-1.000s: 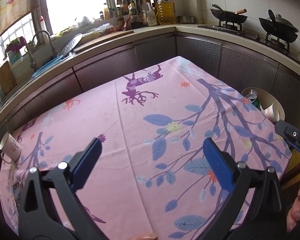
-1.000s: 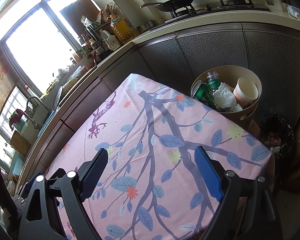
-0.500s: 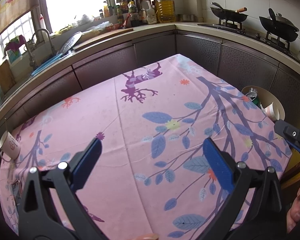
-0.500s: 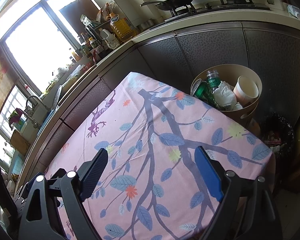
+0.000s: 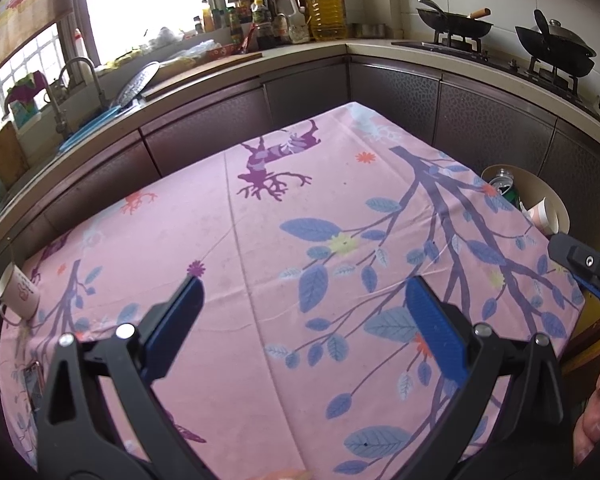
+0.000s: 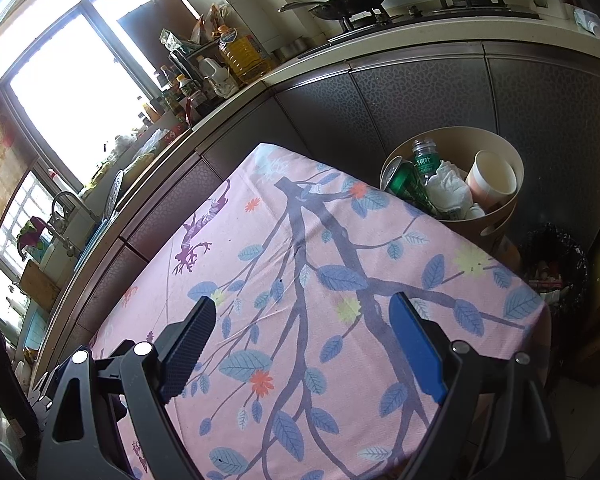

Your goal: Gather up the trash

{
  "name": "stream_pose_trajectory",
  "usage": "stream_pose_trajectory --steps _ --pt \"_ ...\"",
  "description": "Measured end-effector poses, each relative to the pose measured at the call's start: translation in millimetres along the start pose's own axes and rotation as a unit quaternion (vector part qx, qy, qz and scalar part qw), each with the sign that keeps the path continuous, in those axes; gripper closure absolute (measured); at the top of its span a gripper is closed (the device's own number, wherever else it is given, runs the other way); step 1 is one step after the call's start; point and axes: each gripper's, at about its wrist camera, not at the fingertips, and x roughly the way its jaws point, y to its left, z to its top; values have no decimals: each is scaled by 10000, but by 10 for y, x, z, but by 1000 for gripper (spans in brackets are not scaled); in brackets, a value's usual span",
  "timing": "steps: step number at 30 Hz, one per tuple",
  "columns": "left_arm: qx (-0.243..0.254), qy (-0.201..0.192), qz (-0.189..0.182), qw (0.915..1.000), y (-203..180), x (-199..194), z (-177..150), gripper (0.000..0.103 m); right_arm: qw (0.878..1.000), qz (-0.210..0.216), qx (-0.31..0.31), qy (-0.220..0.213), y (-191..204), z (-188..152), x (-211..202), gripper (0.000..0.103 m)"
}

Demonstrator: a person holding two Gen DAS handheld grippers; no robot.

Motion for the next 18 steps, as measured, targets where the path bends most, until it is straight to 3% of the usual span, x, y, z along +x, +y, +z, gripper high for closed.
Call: stream_pose_trajectory --steps 18 --pt "16 48 -22 10000 -10 20 -6 6 10000 -5 9 9 -10 -5 9 18"
